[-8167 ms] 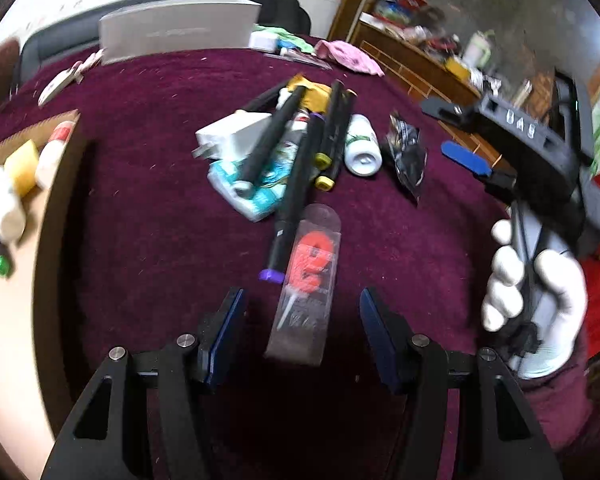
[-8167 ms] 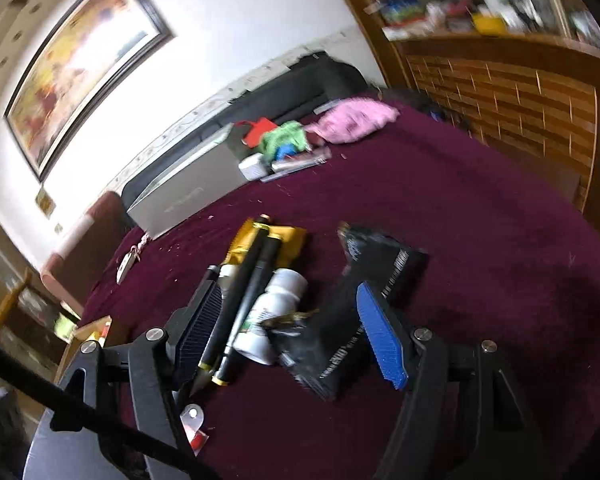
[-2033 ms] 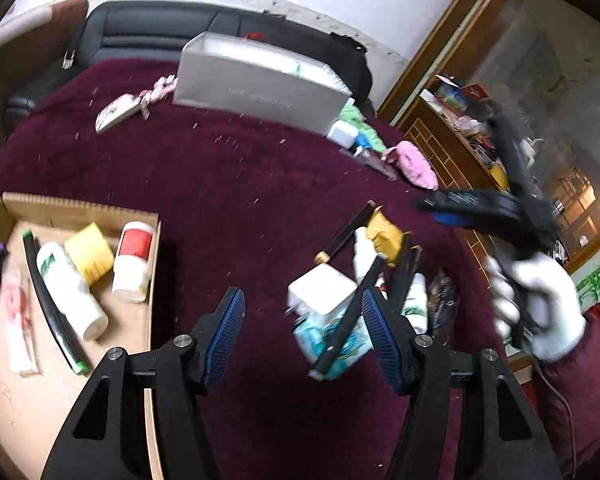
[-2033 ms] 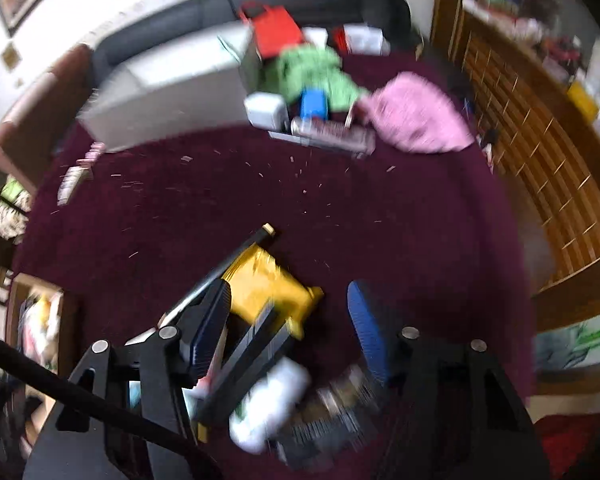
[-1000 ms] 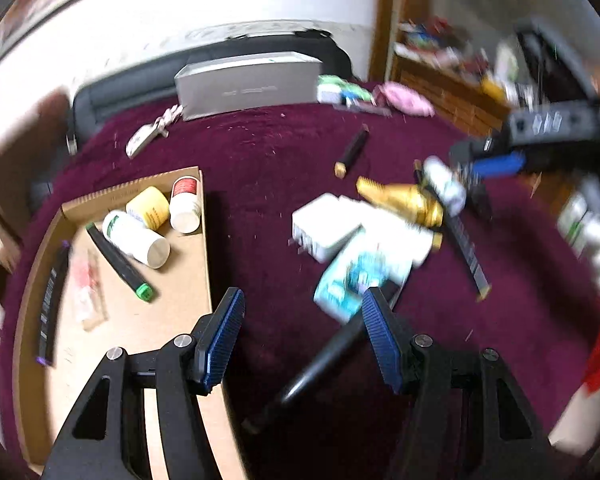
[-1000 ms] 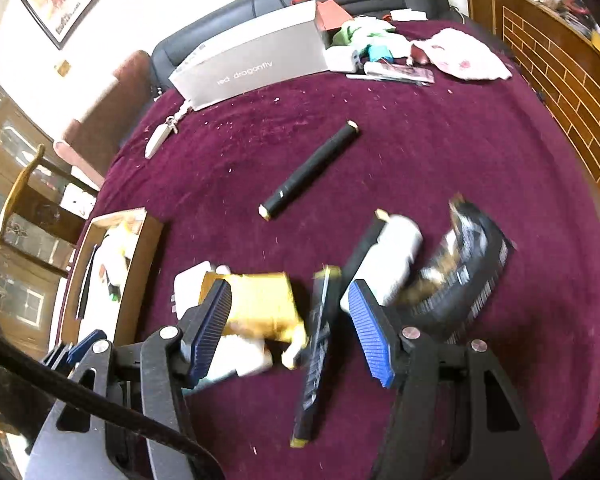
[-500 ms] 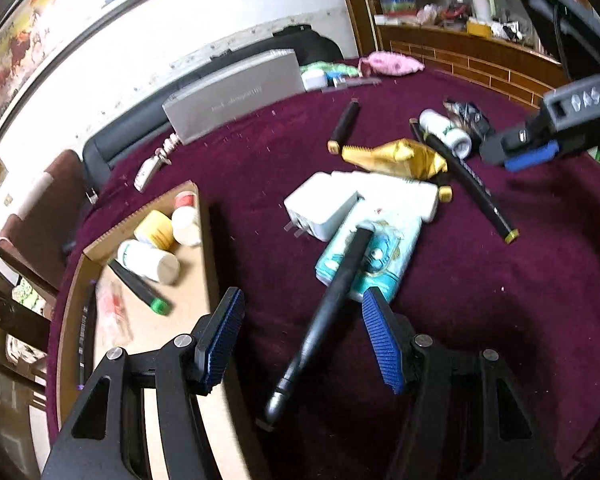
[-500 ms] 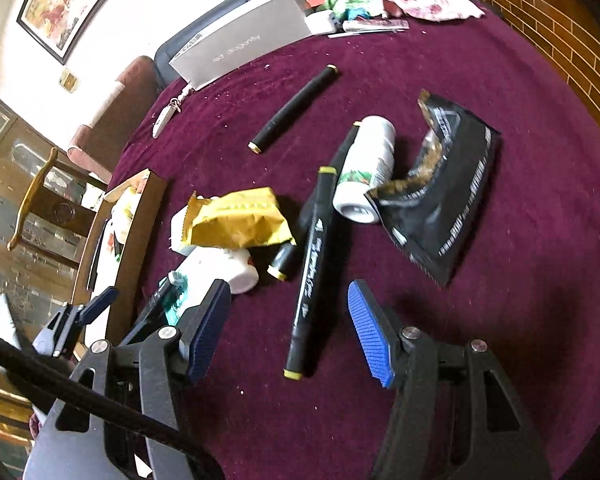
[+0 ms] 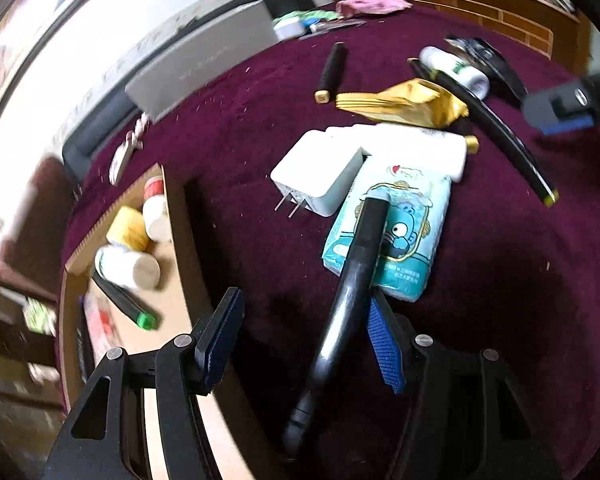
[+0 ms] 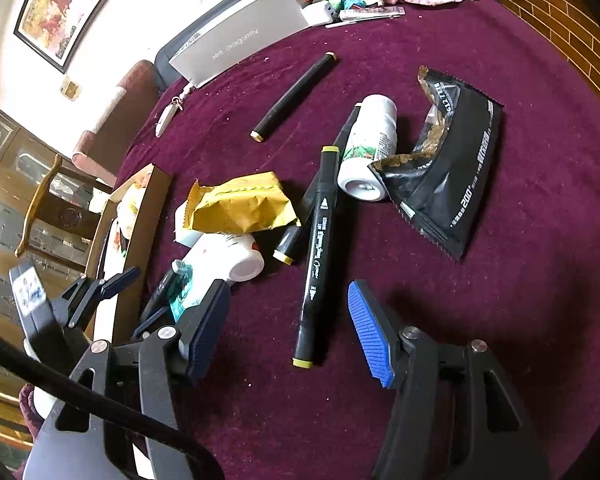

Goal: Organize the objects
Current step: 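Grasp a yellow-capped black marker with the right tool while the left tool holds its marker, then carry both markers into the cardboard box and open both tools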

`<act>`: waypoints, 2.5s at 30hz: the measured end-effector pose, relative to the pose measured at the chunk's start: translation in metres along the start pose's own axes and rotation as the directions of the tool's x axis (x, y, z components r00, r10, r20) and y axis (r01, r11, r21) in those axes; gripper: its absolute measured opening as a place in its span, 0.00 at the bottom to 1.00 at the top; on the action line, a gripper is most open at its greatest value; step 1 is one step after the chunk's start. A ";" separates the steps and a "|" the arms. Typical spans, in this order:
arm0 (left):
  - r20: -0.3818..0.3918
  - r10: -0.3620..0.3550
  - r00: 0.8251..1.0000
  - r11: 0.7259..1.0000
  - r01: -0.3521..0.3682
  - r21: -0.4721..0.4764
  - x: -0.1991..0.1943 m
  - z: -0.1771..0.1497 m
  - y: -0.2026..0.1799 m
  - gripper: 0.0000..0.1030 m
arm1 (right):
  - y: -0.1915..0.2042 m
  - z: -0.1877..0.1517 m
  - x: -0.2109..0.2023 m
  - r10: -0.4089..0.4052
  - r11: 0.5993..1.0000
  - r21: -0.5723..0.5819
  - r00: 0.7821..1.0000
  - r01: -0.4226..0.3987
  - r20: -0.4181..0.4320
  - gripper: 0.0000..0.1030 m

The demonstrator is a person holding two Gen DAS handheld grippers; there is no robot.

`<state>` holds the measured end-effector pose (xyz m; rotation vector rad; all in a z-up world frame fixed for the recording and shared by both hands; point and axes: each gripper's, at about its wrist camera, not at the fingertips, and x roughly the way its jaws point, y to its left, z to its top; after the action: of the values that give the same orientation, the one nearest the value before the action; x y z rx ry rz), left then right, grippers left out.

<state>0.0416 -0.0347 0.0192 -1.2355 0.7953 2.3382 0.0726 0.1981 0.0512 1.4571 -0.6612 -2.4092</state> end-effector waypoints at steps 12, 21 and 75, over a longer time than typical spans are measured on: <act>0.039 -0.222 0.974 0.960 0.225 -0.164 -0.010 -0.020 0.000 0.37 | 0.003 -0.005 0.013 -0.062 0.997 -0.034 0.998 0.062 -0.014 0.59; 0.108 -0.220 0.970 0.955 0.236 -0.179 -0.011 -0.026 0.004 0.36 | 0.028 -0.006 0.035 -0.289 0.939 -0.178 0.955 0.295 0.059 0.59; 0.127 -0.219 0.967 0.626 0.239 -0.743 0.020 -0.121 0.255 0.11 | 0.250 0.007 0.167 0.279 0.939 -0.122 0.918 -0.323 -0.282 0.13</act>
<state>-0.0372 -0.3068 0.0248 -1.4806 -0.4350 2.5095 -0.0169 -0.0888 0.0499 1.4483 -0.5607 -1.9461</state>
